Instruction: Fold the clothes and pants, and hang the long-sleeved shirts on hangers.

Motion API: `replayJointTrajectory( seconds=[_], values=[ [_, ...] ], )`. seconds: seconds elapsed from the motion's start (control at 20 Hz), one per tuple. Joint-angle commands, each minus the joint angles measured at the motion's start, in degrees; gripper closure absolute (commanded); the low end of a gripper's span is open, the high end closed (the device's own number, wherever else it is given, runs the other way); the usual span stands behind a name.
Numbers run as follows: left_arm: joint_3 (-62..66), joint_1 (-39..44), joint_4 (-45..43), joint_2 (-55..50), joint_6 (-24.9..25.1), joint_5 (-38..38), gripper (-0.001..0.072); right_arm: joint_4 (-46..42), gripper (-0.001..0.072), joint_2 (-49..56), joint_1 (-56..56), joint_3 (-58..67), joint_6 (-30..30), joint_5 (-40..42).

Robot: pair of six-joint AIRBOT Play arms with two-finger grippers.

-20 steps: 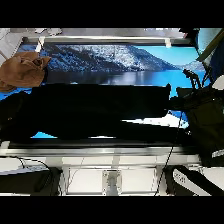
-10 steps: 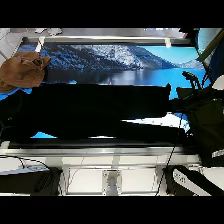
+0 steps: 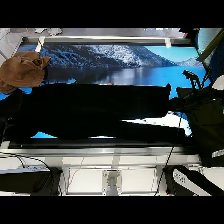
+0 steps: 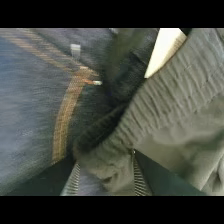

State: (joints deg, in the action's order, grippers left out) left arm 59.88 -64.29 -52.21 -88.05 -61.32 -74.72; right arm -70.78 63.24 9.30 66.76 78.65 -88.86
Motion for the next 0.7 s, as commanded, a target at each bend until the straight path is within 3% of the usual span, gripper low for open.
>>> replayJointTrajectory(
  seconds=[0.0,0.1,0.35,0.5,0.65],
  values=[
    [0.1,2.9,0.3,-1.3,0.1,-1.9,0.0366,0.0,0.0255,-0.1,0.0,0.0,0.2,-0.7],
    [0.3,2.5,0.3,-1.1,0.2,-3.5,0.0681,-0.7,0.0256,-0.7,0.0,0.2,0.1,-2.0],
    [0.3,0.1,0.4,0.7,0.2,-6.1,0.0687,-9.3,0.0256,-8.2,6.2,-1.4,-0.5,-2.4],
    [1.1,-0.1,0.4,3.0,0.2,-6.1,0.0688,-8.5,0.0255,-15.1,19.2,-13.1,-0.5,0.3],
    [1.9,0.0,0.4,5.0,0.0,-6.1,0.0688,-1.5,0.0254,-17.3,35.5,-25.6,-3.5,3.3]
  ],
)
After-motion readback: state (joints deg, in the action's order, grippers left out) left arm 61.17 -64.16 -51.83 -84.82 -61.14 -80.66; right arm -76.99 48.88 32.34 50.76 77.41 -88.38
